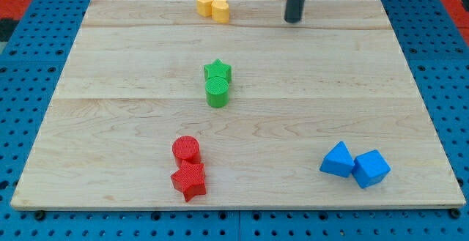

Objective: Move the yellow hexagon to the bottom left of the yellow heart

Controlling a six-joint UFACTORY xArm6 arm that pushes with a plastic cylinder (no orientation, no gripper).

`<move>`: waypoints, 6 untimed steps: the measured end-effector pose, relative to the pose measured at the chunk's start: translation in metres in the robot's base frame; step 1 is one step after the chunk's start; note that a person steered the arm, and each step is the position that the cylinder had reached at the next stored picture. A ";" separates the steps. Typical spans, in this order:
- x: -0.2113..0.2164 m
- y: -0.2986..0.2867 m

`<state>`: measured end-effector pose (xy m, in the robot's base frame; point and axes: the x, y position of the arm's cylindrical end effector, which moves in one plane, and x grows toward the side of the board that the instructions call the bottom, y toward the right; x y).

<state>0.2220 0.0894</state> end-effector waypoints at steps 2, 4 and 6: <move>-0.029 -0.057; -0.029 -0.133; -0.013 -0.201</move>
